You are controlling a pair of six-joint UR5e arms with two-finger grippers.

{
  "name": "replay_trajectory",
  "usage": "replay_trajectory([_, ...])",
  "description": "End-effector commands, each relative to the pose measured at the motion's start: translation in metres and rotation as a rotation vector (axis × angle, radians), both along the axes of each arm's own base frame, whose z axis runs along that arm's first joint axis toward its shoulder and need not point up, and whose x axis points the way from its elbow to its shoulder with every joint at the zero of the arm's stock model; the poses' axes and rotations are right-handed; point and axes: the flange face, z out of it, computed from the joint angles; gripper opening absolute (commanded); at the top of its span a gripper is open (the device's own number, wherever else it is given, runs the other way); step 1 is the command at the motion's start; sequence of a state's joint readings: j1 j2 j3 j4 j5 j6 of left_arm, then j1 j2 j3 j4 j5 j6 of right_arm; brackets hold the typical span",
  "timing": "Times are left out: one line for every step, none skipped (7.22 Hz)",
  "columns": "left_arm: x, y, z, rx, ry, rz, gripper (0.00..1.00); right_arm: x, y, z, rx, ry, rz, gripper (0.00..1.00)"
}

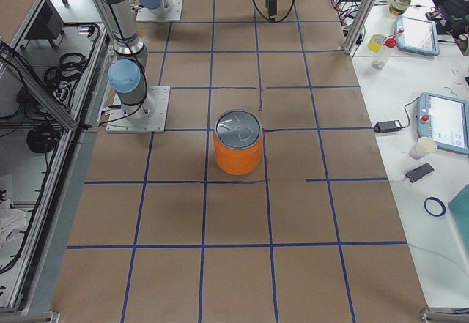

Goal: Flip cup
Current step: 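Carry the upright cup with the left gripper toward the wooden stand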

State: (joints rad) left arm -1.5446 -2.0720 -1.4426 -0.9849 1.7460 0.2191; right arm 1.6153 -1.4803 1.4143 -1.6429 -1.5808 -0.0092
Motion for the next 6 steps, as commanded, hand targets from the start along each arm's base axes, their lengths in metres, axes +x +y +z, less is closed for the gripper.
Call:
replay_trajectory([0.001, -0.03, -0.025, -0.097, -0.028, -0.092, 0.0, 0.0, 0.0, 0.0, 0.0, 0.001, 0.0, 1.0])
replay_trajectory([0.002, -0.032, -0.04, -0.083, -0.026, -0.089, 0.0, 0.0, 0.0, 0.0, 0.0, 0.001, 0.001, 1.0])
replay_trajectory([0.002, -0.031, -0.04, -0.082, -0.022, -0.088, 0.0, 0.0, 0.0, 0.0, 0.0, 0.002, 0.001, 1.0])
replay_trajectory([0.015, -0.026, -0.037, -0.078, -0.004, -0.067, 0.0, 0.0, 0.0, 0.0, 0.0, 0.002, 0.001, 1.0])
replay_trajectory([0.034, -0.012, -0.05, -0.077, -0.001, -0.028, 0.0, 0.0, 0.0, 0.0, 0.0, 0.002, 0.001, 1.0])
replay_trajectory([0.049, -0.003, -0.066, -0.123, 0.059, 0.001, 0.0, 0.0, 0.0, 0.0, 0.0, 0.004, 0.0, 1.0])
